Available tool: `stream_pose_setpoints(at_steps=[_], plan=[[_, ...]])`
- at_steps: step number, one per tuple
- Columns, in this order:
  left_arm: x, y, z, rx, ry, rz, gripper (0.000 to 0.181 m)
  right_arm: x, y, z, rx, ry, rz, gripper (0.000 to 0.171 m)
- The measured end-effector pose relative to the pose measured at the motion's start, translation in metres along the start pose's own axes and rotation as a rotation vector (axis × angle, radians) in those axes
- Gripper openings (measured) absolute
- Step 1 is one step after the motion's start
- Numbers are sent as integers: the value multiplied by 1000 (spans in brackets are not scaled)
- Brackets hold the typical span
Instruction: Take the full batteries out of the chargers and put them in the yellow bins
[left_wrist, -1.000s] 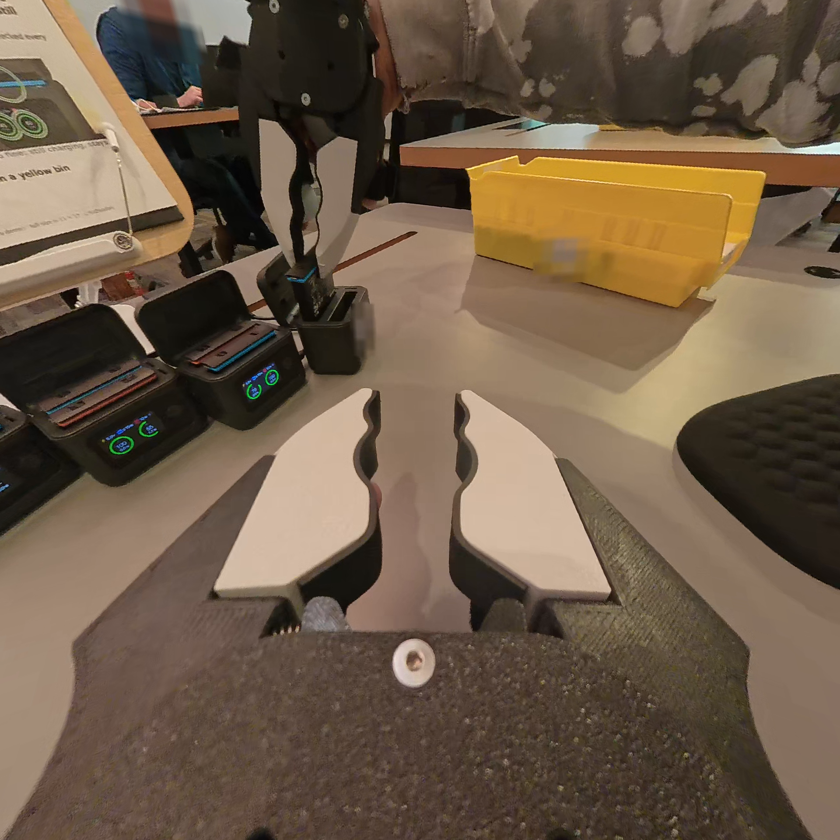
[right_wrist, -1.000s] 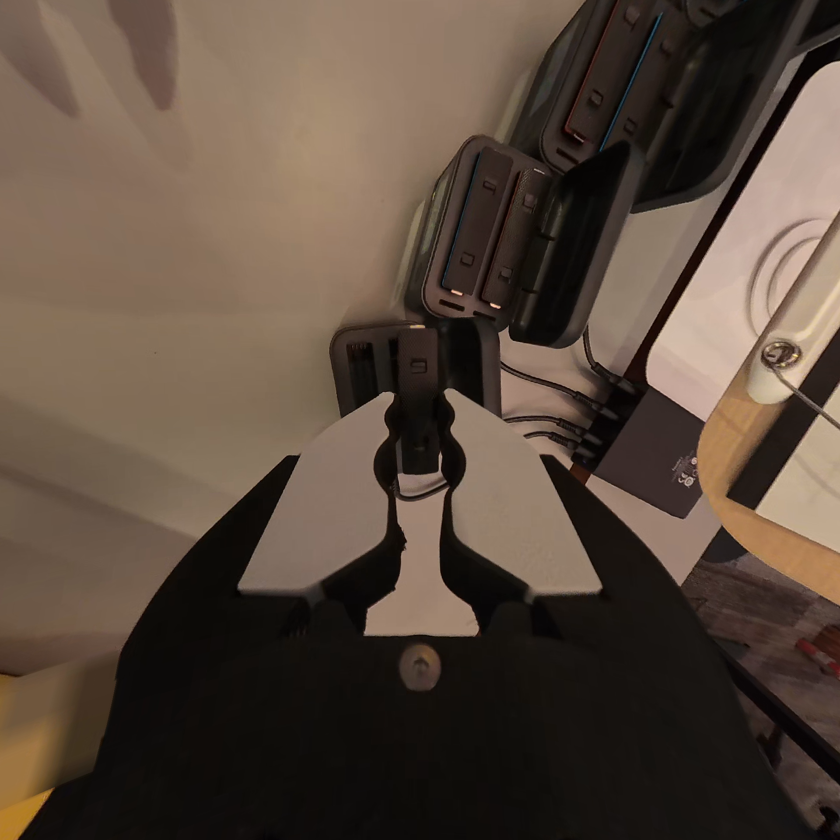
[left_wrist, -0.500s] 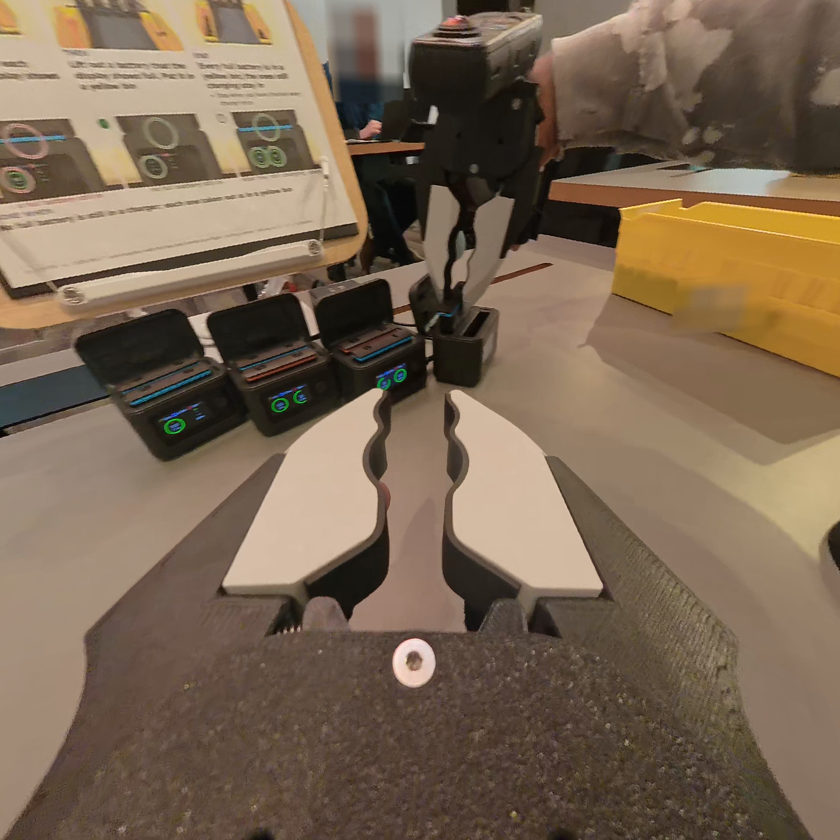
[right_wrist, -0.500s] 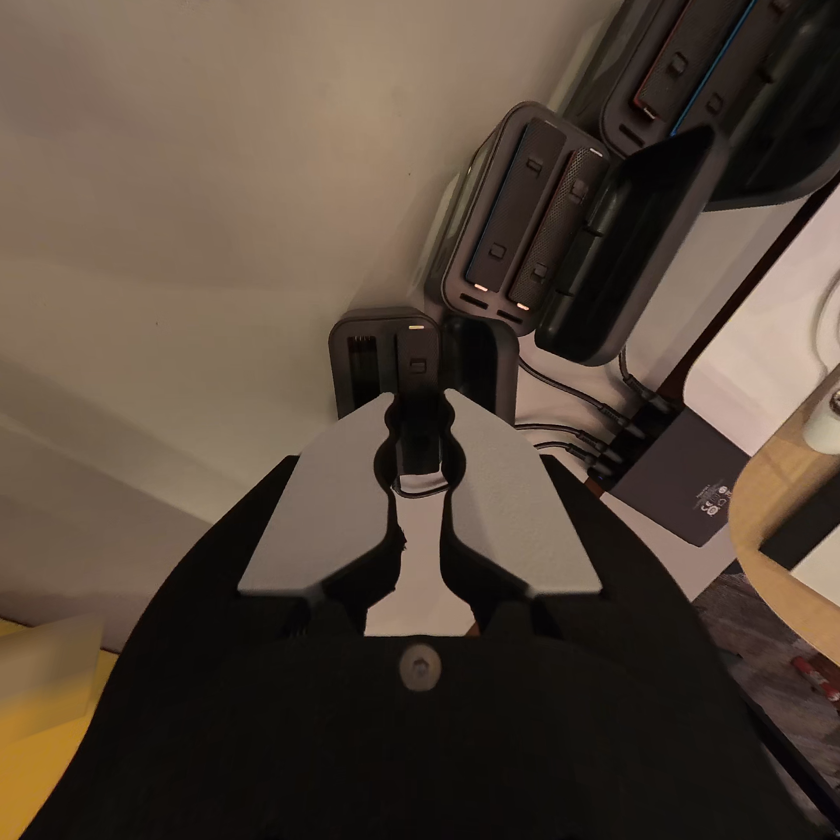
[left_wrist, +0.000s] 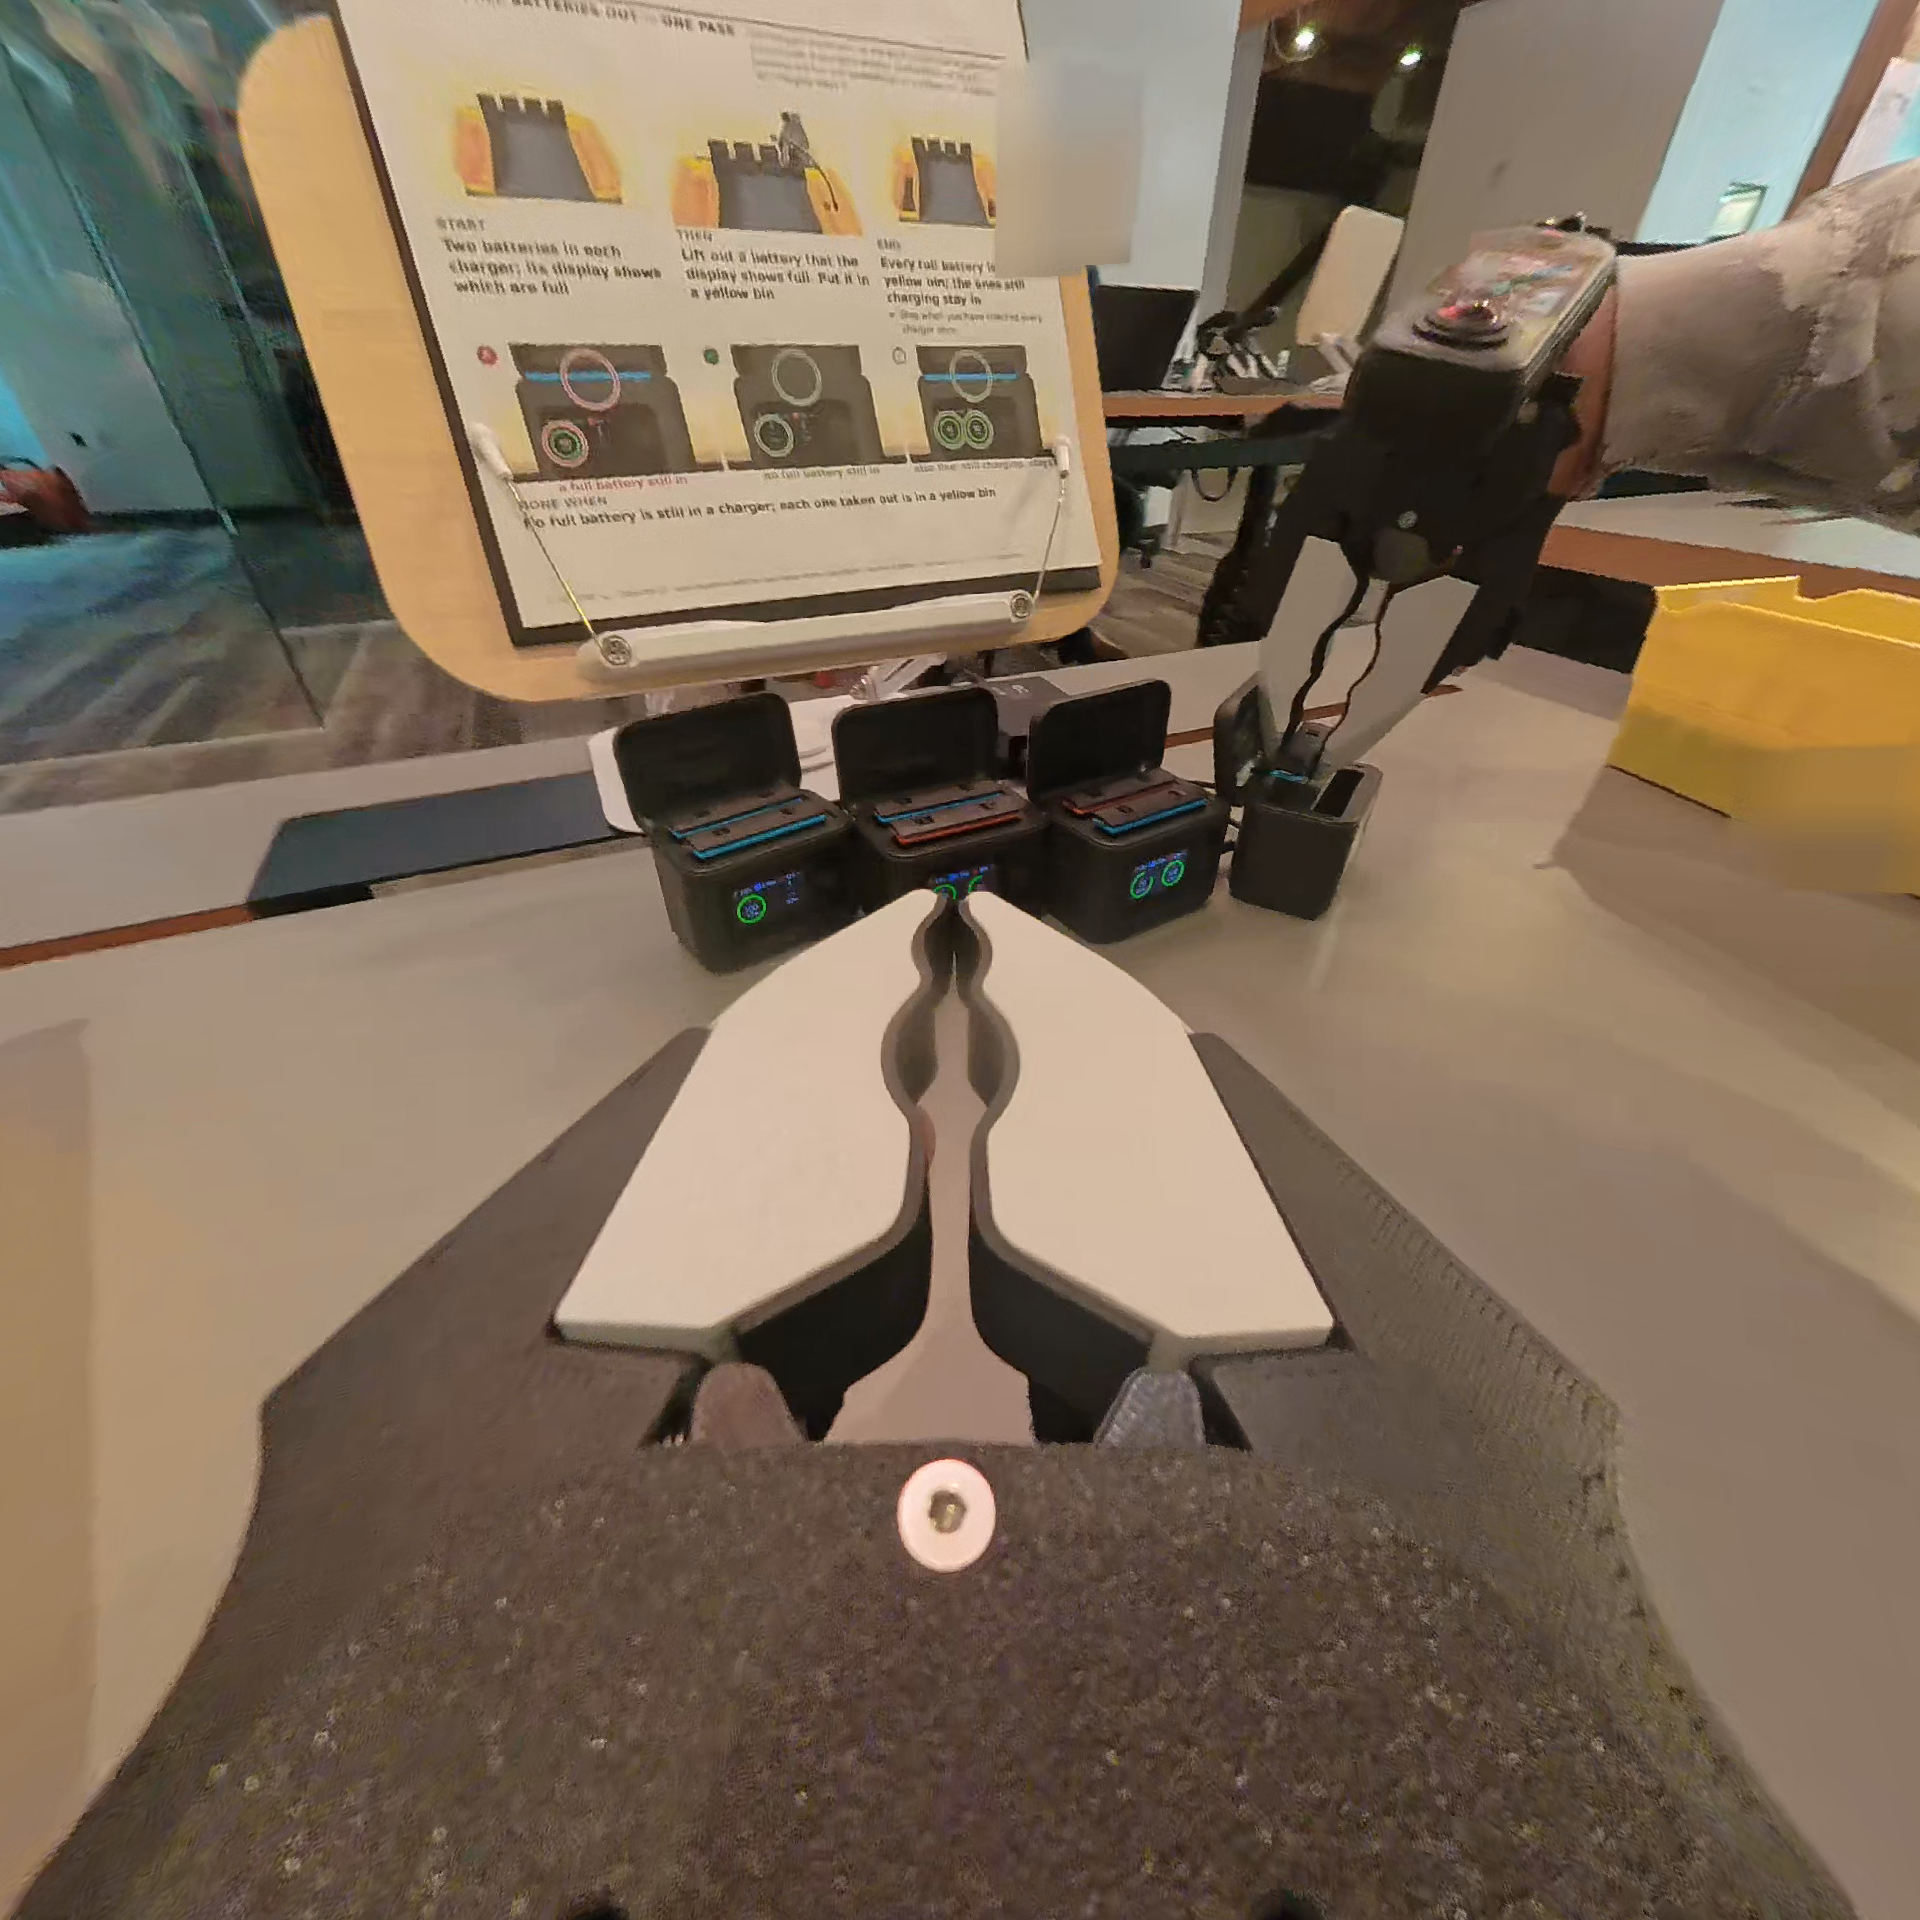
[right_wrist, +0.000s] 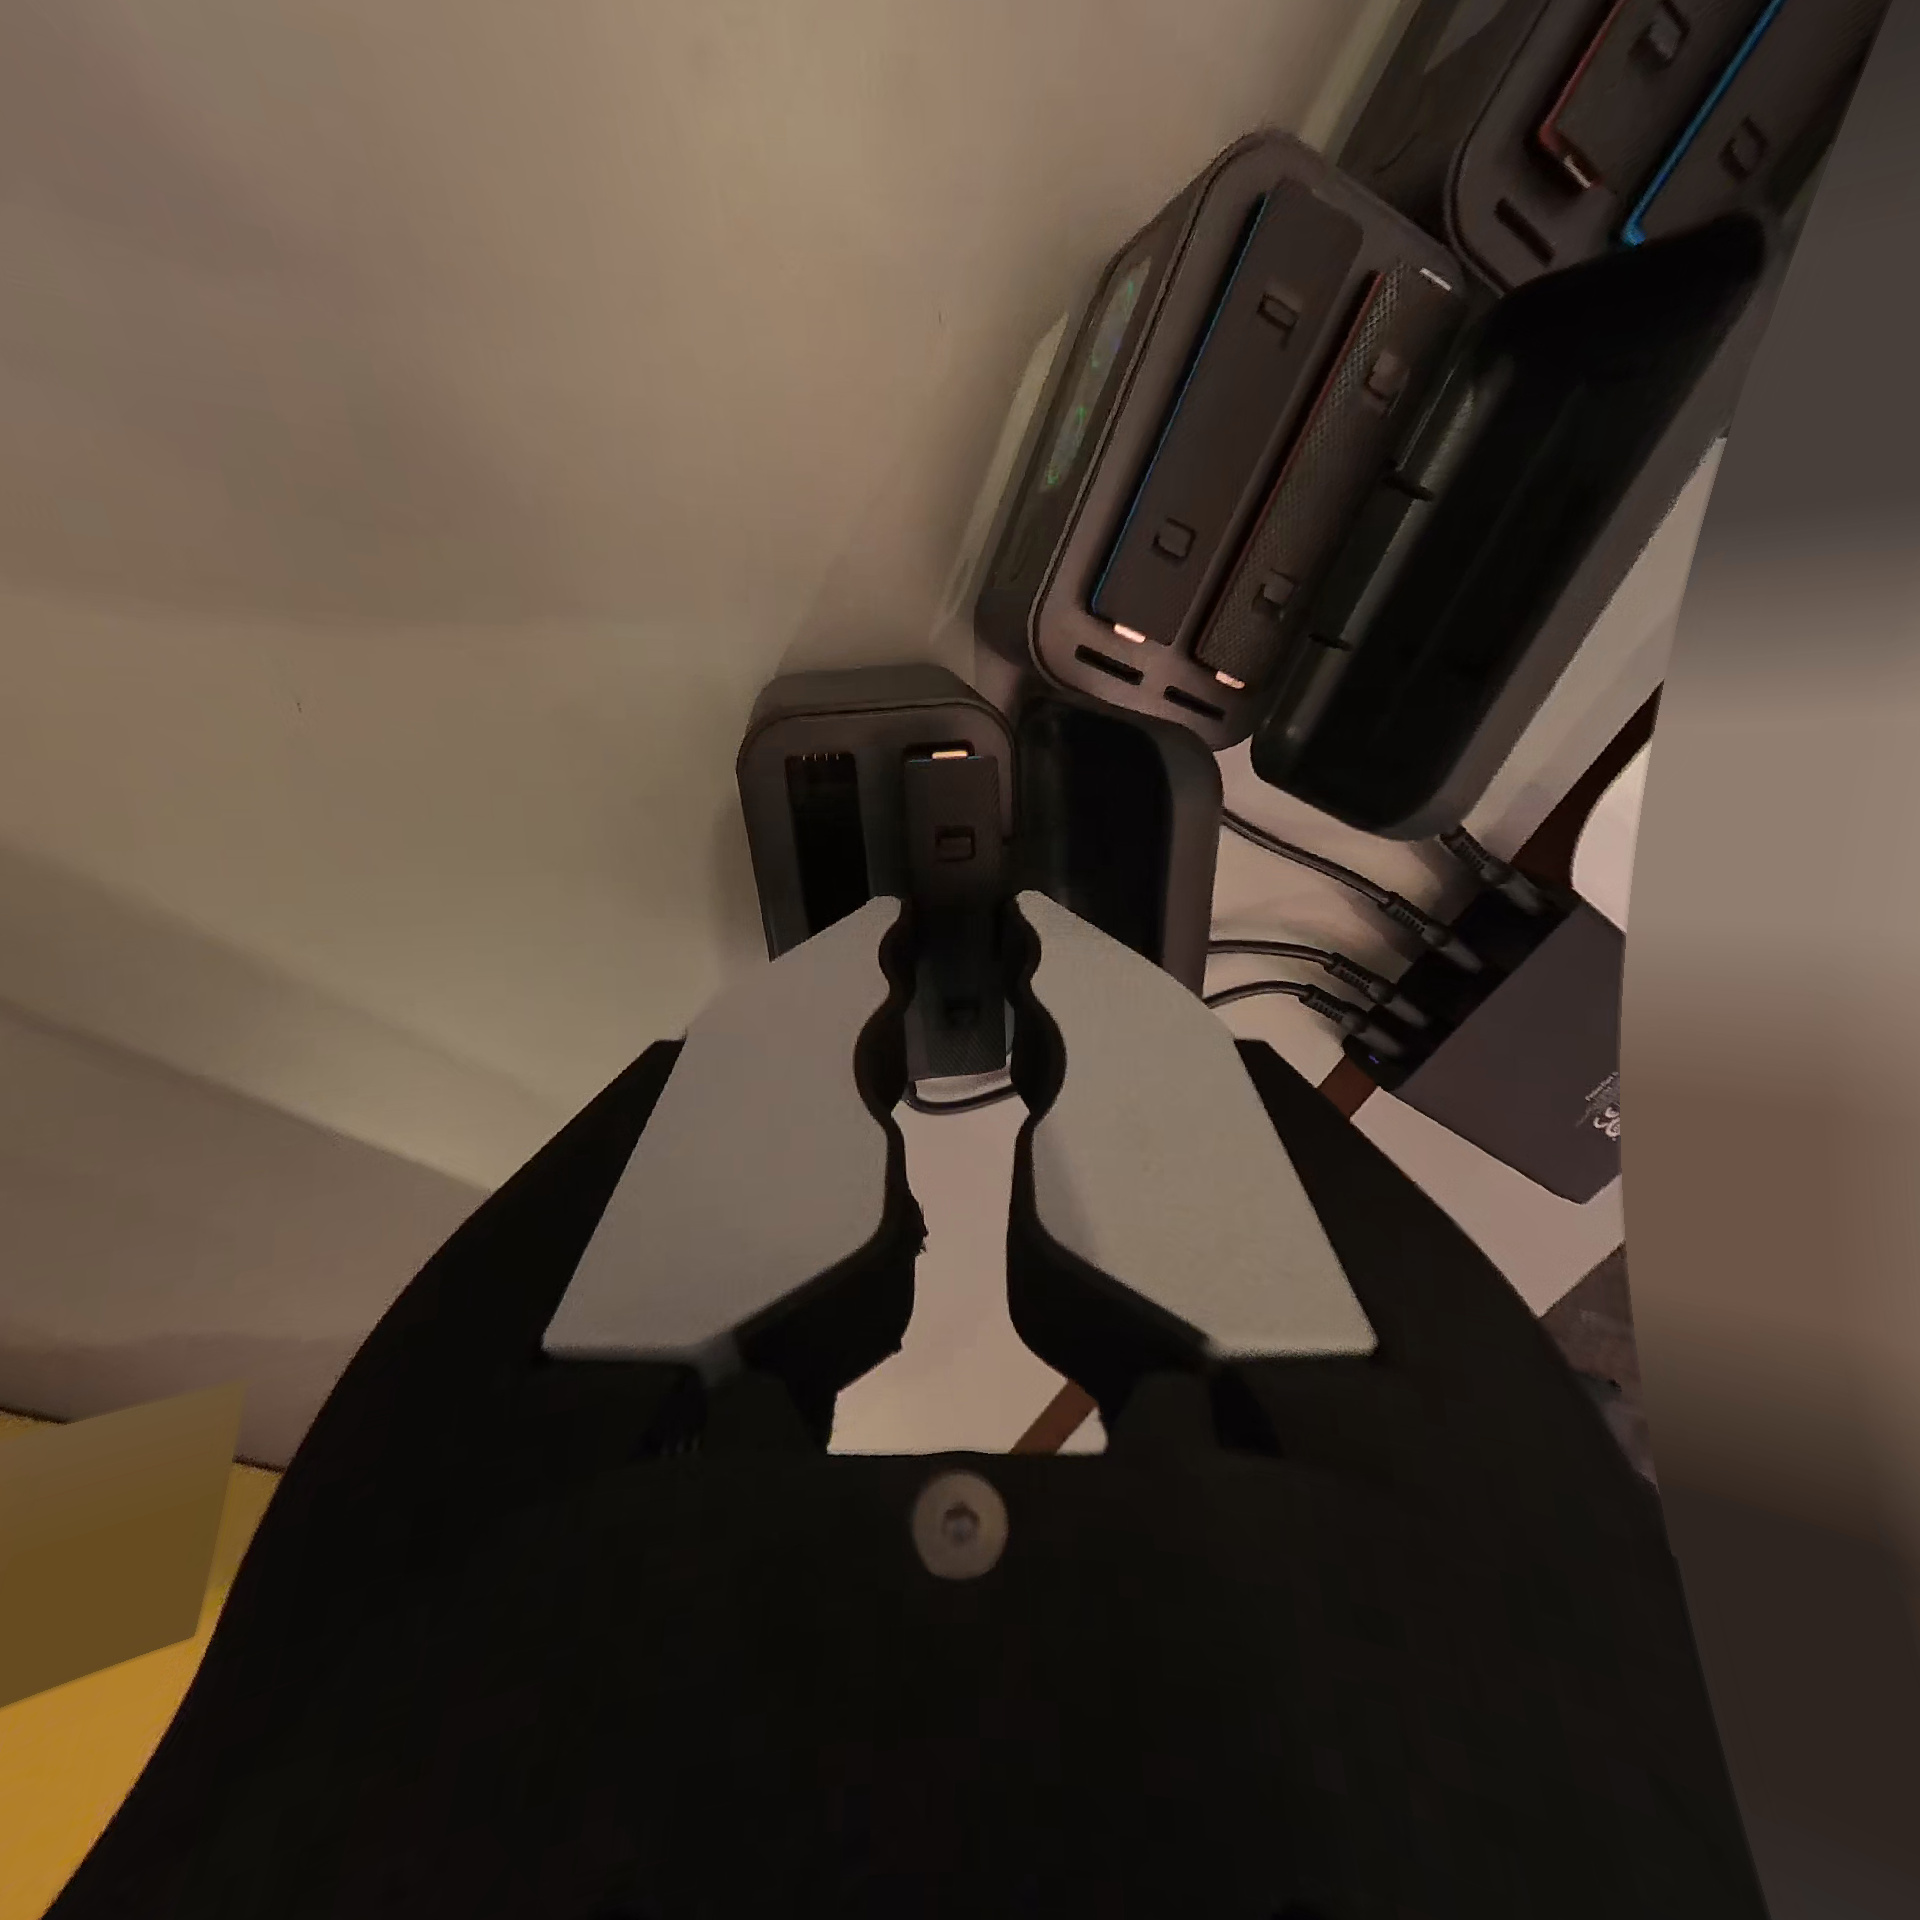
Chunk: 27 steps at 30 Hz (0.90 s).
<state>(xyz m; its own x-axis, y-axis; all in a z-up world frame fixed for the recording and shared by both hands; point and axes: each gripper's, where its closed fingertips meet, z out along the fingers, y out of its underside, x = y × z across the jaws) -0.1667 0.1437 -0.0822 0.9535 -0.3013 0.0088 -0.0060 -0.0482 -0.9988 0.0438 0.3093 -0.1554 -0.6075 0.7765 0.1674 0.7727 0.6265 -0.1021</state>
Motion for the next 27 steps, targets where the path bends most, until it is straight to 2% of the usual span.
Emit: stream_pose_setpoints(at_steps=[6, 13, 21, 27], plan=[[-3, -3, -4, 7, 90, -20, 0, 0, 0, 2, -64, 9, 11, 16], [1, 2, -2, -10, 108, 6, 0, 6, -6, -12, -9, 2, 71, 15], [5, 2, -2, -14, 120, 24, 0, 9, 2, -7, -44, 10, 84, 2], [7, 2, -3, -14, 124, 31, 0, 7, 2, -2, -43, 17, 83, 0]])
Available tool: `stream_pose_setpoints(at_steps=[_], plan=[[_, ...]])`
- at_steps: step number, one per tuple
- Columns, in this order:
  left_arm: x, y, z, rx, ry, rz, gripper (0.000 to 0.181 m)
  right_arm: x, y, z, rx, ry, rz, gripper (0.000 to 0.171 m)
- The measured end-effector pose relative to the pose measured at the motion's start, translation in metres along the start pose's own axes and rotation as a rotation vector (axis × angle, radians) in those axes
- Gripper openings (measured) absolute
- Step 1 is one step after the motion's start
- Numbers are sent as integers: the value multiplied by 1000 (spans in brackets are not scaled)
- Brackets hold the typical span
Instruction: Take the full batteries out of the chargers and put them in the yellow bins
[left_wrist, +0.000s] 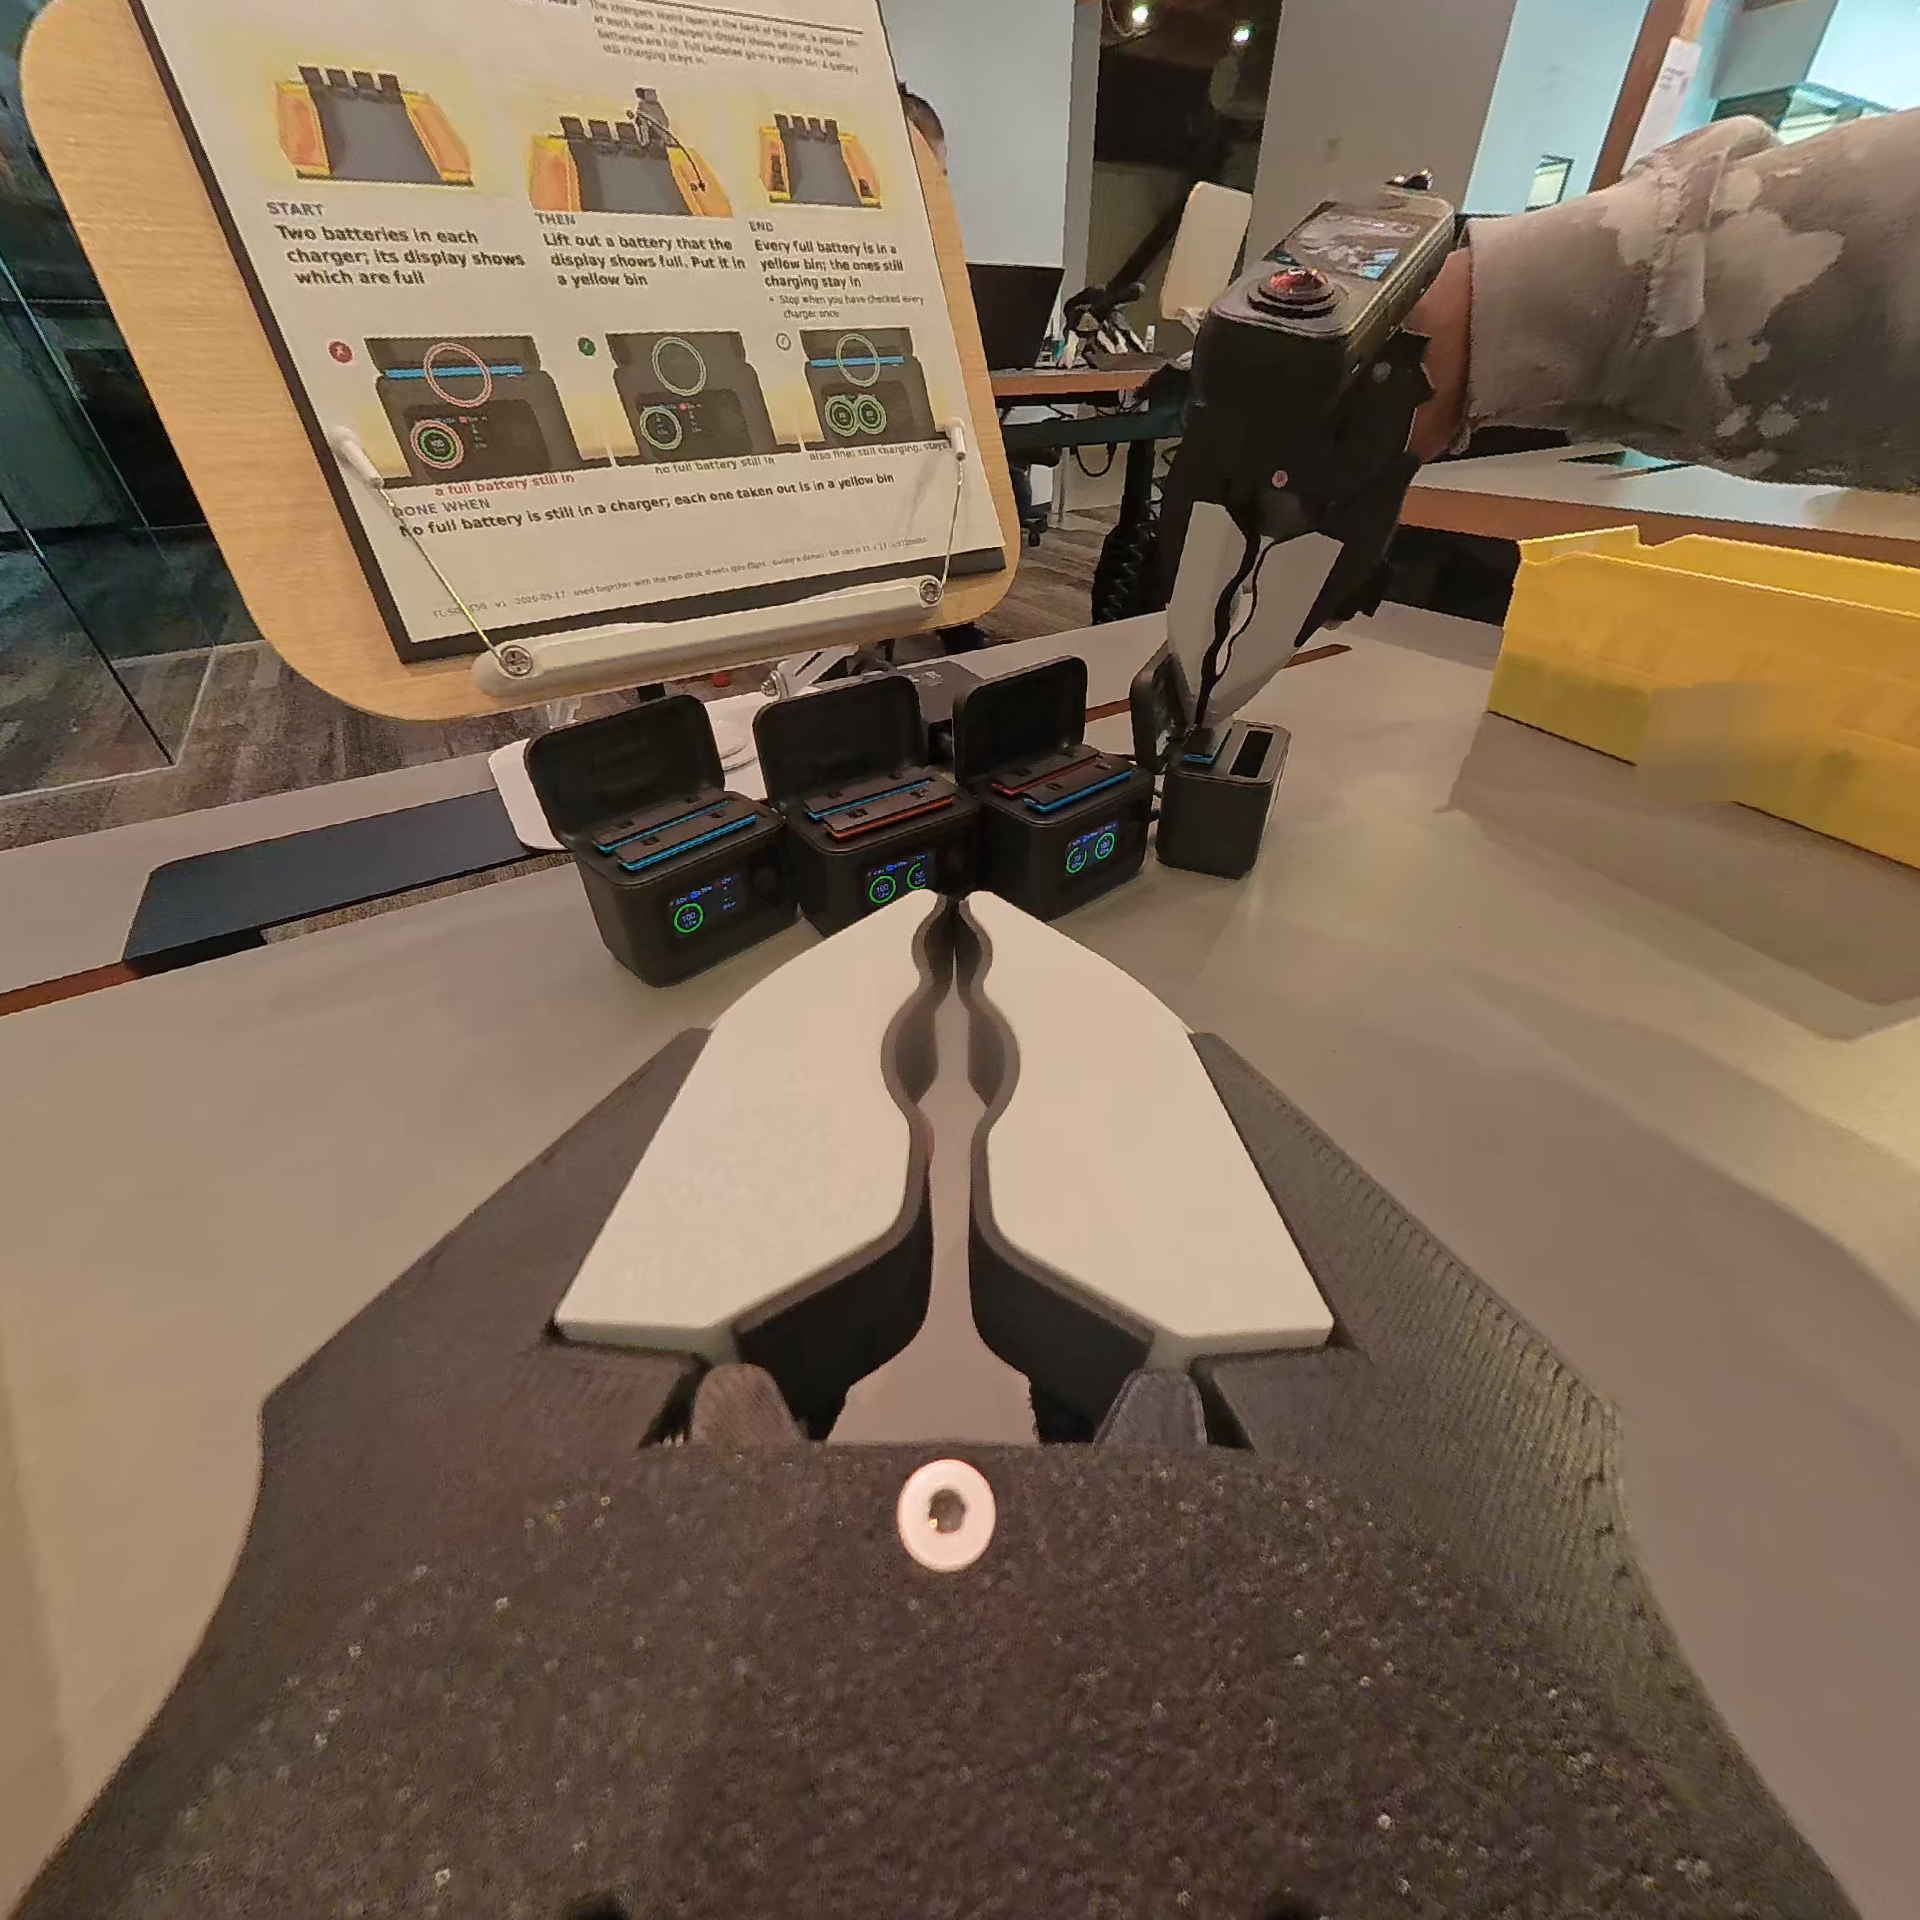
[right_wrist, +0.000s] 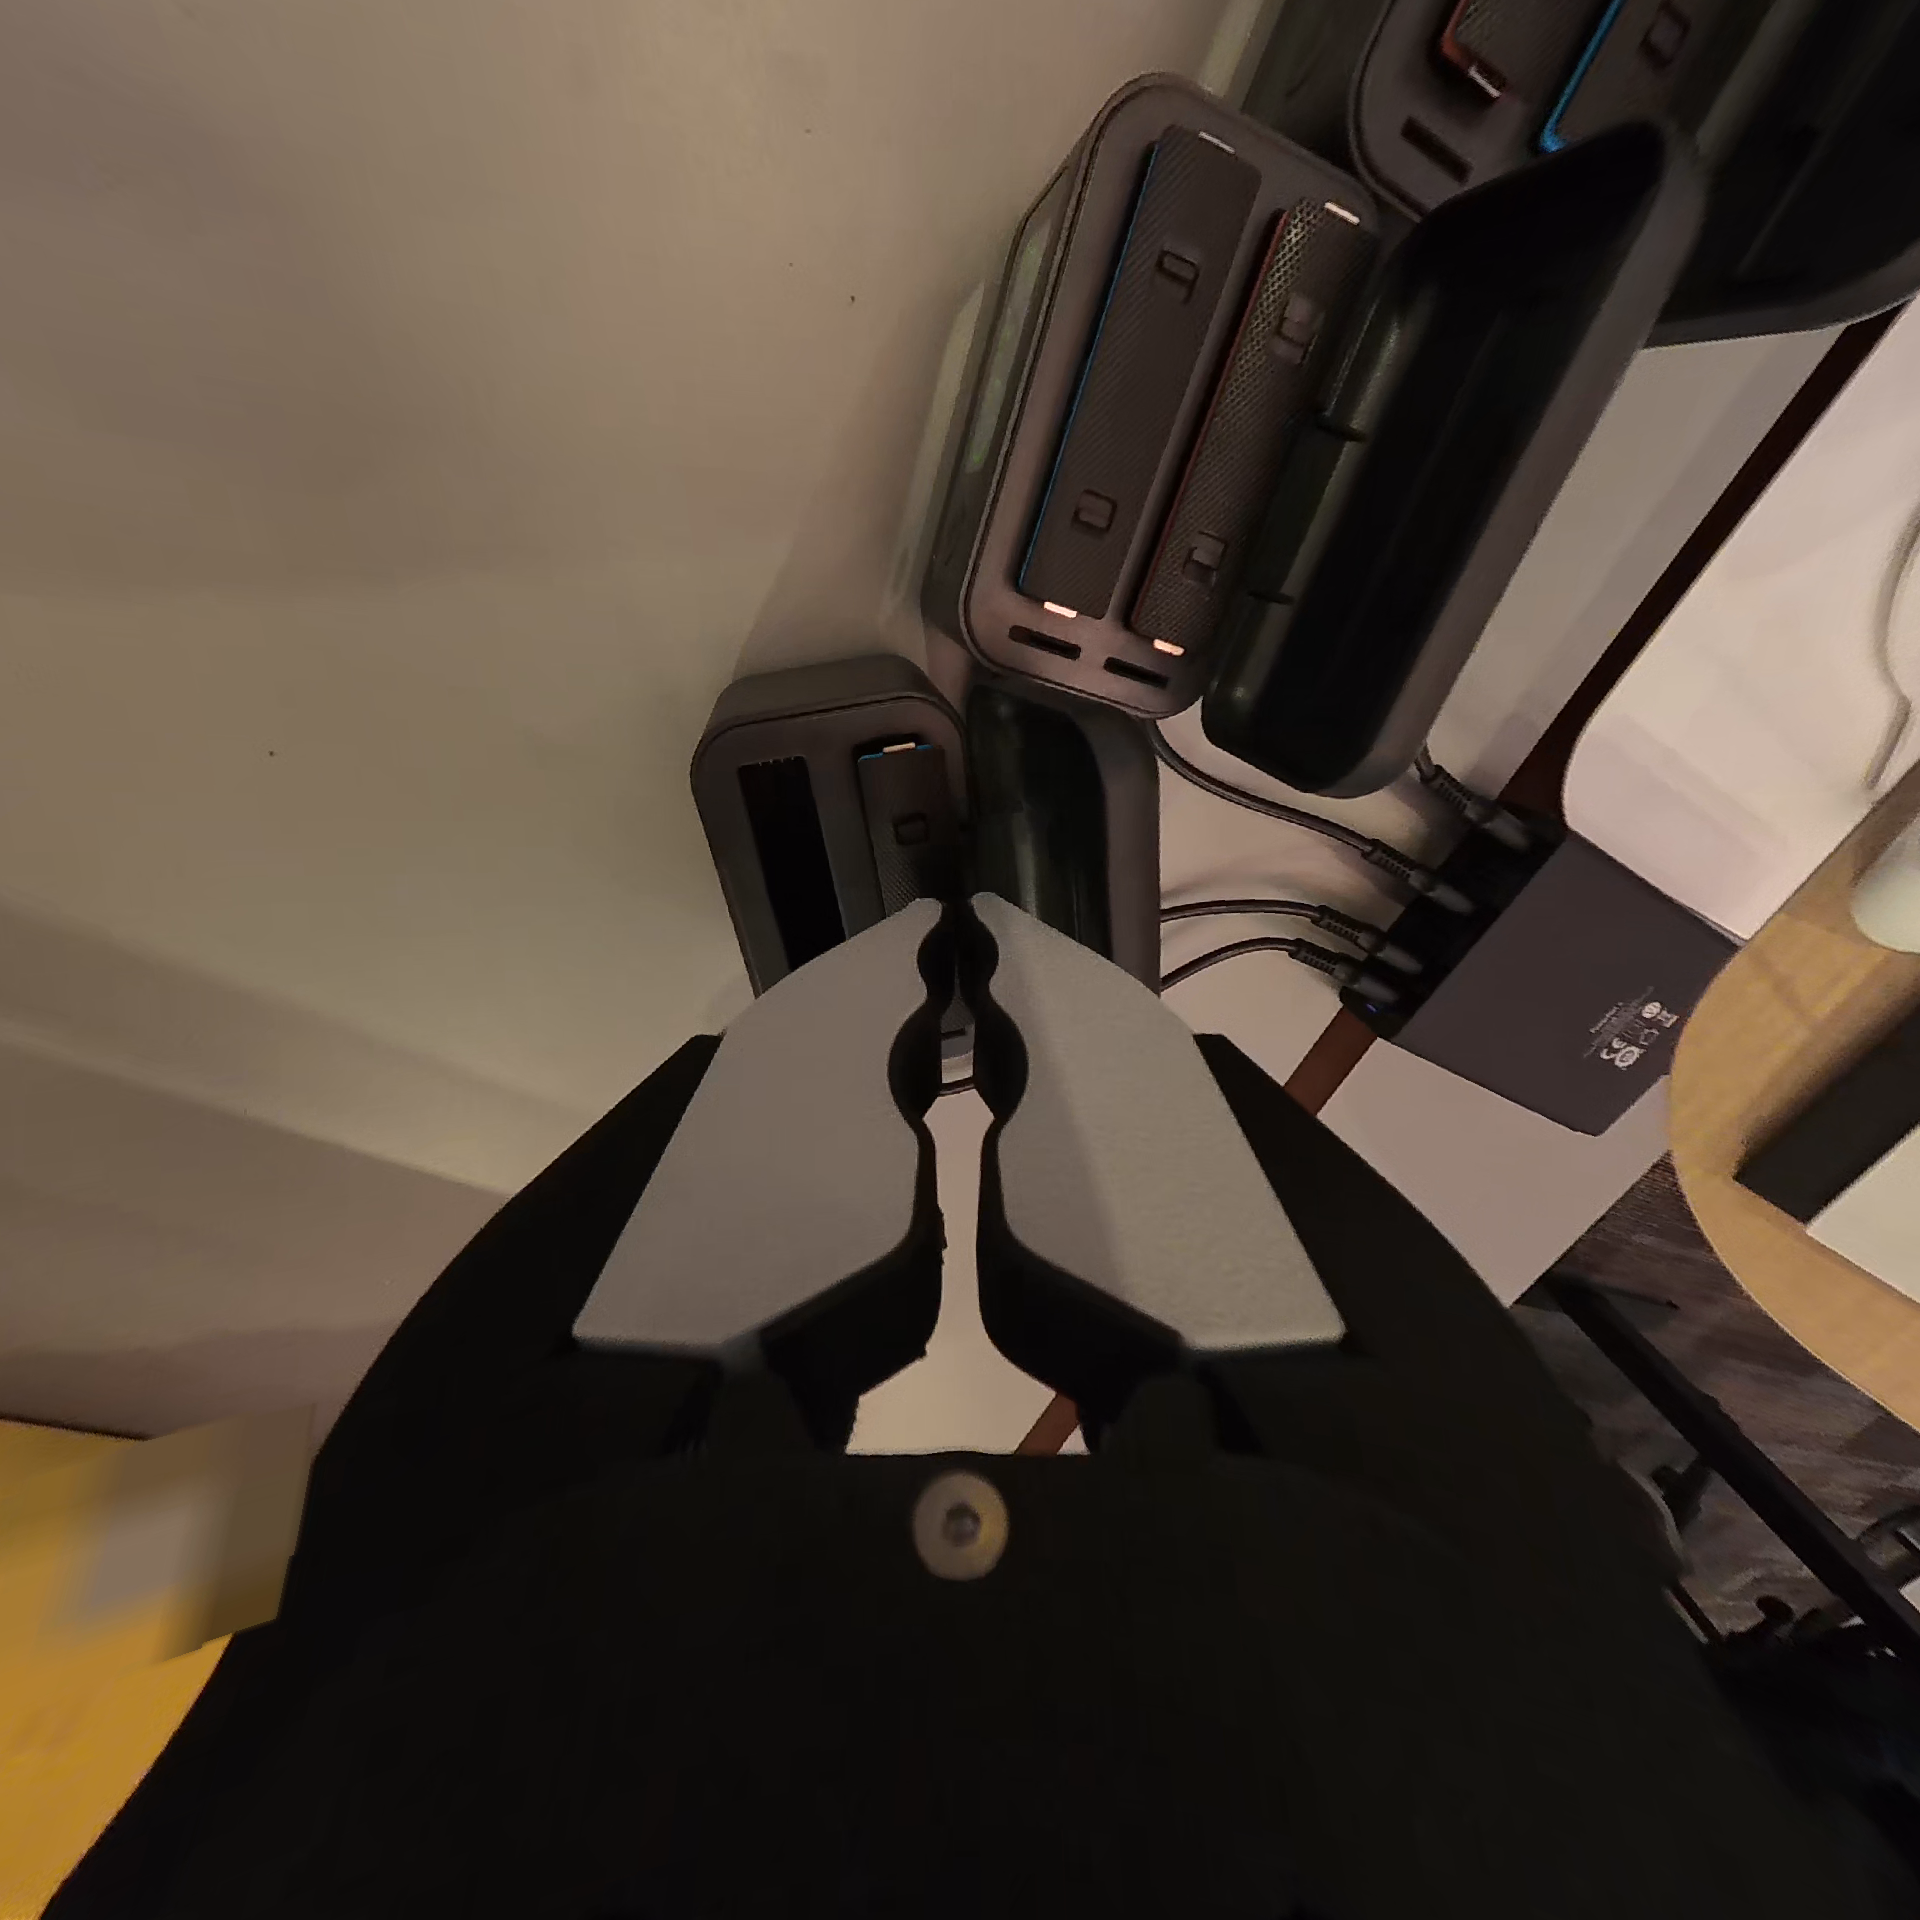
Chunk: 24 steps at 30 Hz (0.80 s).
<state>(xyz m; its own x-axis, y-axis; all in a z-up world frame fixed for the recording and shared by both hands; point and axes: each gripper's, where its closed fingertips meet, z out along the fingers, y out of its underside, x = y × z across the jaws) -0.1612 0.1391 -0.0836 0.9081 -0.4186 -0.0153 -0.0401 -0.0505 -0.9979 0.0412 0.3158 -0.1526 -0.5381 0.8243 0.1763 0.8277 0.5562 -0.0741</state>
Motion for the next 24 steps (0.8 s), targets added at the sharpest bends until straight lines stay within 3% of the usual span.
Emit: stream_pose_setpoints(at_steps=[24], plan=[[4, -3, -1, 3, 9, 28, 0, -3, -4, 0, -212, 116, -215, 0]])
